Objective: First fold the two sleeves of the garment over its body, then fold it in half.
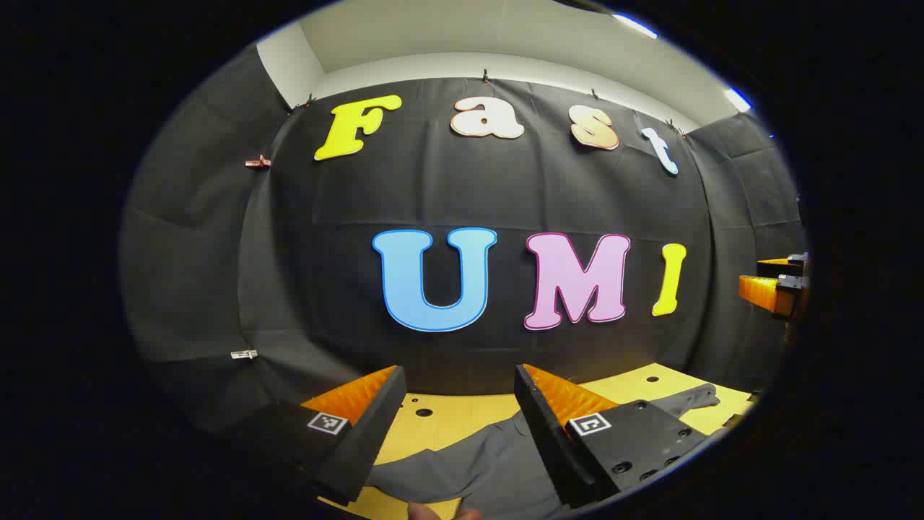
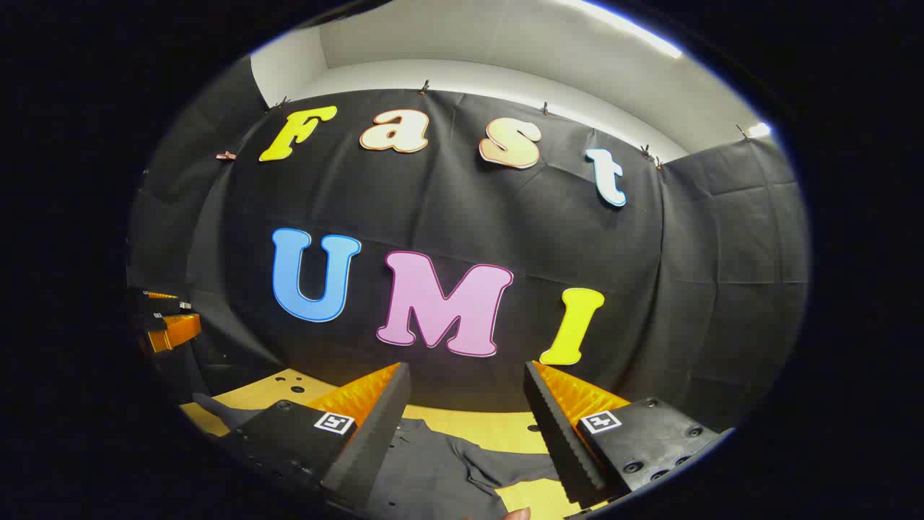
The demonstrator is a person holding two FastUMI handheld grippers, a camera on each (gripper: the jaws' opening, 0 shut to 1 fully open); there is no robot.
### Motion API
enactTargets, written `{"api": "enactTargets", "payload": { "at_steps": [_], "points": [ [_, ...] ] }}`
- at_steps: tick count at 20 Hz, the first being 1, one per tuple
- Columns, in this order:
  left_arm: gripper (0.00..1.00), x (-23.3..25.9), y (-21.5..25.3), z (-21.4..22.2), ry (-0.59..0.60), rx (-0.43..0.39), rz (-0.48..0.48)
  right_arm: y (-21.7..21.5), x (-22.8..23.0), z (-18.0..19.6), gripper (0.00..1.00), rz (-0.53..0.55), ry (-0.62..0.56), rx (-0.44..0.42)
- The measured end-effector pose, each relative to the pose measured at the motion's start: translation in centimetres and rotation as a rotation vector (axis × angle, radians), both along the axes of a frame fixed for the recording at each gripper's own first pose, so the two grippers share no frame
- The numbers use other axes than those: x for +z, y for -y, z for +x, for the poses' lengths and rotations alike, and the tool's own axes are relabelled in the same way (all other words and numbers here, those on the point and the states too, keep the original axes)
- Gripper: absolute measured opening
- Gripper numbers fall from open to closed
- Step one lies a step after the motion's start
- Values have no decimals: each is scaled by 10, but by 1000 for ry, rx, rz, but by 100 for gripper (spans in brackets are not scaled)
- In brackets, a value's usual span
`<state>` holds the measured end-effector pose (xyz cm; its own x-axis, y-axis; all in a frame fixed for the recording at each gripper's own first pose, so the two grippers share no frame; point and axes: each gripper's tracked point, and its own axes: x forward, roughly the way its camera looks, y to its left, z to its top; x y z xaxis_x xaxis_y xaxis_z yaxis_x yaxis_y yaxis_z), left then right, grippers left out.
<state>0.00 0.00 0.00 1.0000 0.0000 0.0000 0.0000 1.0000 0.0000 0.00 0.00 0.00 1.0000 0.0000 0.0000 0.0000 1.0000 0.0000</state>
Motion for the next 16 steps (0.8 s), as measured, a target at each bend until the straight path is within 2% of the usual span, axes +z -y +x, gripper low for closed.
{"api": "enactTargets", "payload": {
  "at_steps": [12,14,15,16],
  "points": [
    [95,-5,-3,7,-14,8,-8,0,2,5,98,-26,8,-7],
    [95,-5,0,6,-12,7,-5,0,2,4,92,-26,10,-3],
    [95,-5,0,7,-11,7,-5,0,2,5,97,-23,8,-2],
    [95,-5,0,6,-12,6,-5,1,1,6,97,-17,3,-4]
  ]
}}
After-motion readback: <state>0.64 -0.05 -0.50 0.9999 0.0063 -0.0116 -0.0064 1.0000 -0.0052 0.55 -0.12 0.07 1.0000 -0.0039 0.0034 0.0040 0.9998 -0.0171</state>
